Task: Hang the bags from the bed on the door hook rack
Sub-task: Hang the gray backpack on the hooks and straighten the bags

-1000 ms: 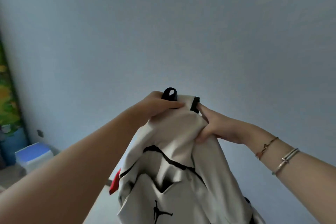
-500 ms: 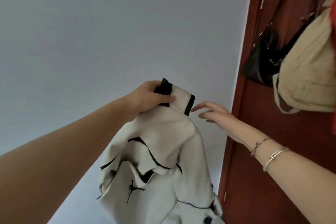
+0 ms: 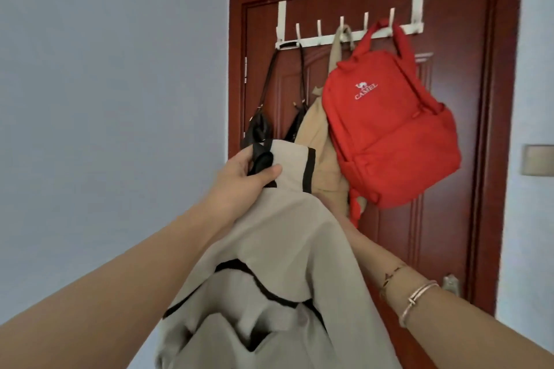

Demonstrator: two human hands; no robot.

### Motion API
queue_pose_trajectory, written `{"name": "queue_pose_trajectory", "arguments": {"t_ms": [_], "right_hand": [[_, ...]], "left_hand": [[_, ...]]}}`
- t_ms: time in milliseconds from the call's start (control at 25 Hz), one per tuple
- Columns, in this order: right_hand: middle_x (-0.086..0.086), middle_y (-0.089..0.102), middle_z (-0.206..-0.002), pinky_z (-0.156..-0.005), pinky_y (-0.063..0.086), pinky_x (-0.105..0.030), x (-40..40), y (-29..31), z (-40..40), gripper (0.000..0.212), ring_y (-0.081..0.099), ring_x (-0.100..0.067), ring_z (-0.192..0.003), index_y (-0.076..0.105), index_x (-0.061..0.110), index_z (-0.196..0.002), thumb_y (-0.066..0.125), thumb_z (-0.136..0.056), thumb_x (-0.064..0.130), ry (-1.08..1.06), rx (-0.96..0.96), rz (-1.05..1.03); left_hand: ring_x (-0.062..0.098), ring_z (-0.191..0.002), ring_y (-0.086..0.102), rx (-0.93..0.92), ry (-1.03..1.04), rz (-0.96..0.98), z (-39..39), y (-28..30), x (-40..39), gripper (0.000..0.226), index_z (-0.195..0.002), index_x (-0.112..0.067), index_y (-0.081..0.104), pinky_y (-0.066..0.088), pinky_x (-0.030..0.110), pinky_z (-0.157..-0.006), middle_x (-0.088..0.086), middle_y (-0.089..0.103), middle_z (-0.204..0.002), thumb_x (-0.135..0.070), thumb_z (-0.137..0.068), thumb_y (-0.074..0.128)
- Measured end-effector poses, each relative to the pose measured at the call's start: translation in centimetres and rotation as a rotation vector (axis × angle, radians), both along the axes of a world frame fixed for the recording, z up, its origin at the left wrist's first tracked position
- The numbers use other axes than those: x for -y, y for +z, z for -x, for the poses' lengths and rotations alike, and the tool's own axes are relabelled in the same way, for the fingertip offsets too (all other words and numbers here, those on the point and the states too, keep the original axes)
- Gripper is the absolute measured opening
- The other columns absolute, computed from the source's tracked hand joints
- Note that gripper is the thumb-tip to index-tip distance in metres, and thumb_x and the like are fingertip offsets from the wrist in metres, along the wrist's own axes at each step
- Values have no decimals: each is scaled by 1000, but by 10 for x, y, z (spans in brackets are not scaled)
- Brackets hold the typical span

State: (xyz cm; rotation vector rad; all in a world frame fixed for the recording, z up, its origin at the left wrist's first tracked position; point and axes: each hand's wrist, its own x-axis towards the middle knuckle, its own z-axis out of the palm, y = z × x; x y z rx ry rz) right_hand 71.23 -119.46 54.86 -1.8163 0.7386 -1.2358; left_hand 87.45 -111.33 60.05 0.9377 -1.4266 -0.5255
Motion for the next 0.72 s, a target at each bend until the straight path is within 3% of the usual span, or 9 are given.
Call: {"name": "queue_pose_trajectory", "arguments": {"t_ms": [80, 160, 280, 360, 440, 520, 640, 720], "right_hand": [[-8, 50, -103, -70, 39, -7, 19, 14, 37, 20, 48, -10, -87, 51, 16, -87, 46, -93, -3, -125, 10, 148], [-7, 49, -100, -75, 37, -16, 42, 32, 88, 18, 45, -13, -88, 47, 18, -86, 55, -87, 2, -231, 2, 270], [-8, 55, -91, -78, 37, -30, 80, 78, 166, 18, 47, -15, -89, 53, 19, -77, 58, -77, 2, -389, -19, 469], [-6, 60, -85, -79, 44, -26, 106, 121, 207, 21, 55, -20, -87, 60, 12, -74, 61, -74, -8, -524, -25, 533], [-4, 66, -87, -76, 48, -13, 143, 173, 245, 20, 61, -18, -84, 66, 8, -81, 60, -78, -11, -622, -52, 574], [-7, 69, -98, -78, 48, -15, 170, 217, 269, 19, 62, -15, -88, 69, 6, -93, 59, -82, -5, -670, -165, 602], [-11, 66, -115, -76, 47, -9, 207, 269, 291, 29, 59, -15, -99, 64, 2, -116, 54, -89, 2, -641, -207, 634], [-11, 57, -132, -96, 43, -15, 230, 298, 300, 36, 55, -18, -117, 57, 6, -128, 49, -92, 7, -634, -98, 617]], "left_hand": [[1, -89, 70, 32, -102, 32, 34, 13, 36, 23, -95, -37, 66, 54, 16, -75, -17, 75, -94, -16, -86, 64], [-3, -86, 67, 96, -171, 74, 80, 32, 77, 24, -90, -37, 64, 52, 13, -75, -18, 73, -91, -13, -86, 64], [-12, -68, 57, 166, -196, 216, 147, 70, 133, 17, -80, -26, 60, 44, 5, -66, -24, 63, -74, -11, -85, 63], [-10, -63, 59, 181, -184, 284, 177, 105, 166, 20, -77, -26, 56, 42, 2, -55, -24, 64, -67, -10, -85, 63], [-2, -71, 59, 147, -185, 314, 208, 148, 210, 18, -85, -27, 57, 45, 7, -55, -16, 64, -78, -10, -86, 61], [6, -71, 57, 96, -164, 319, 228, 185, 245, 15, -94, -22, 57, 47, 14, -59, -8, 61, -83, -9, -87, 61], [9, -72, 58, 61, -183, 353, 255, 233, 297, 35, -119, -18, 56, 49, 15, -55, -6, 62, -88, -7, -86, 61], [14, -90, 63, 72, -202, 393, 266, 261, 329, 53, -134, -21, 49, 51, 17, -68, -1, 65, -116, -5, -85, 60]]}}
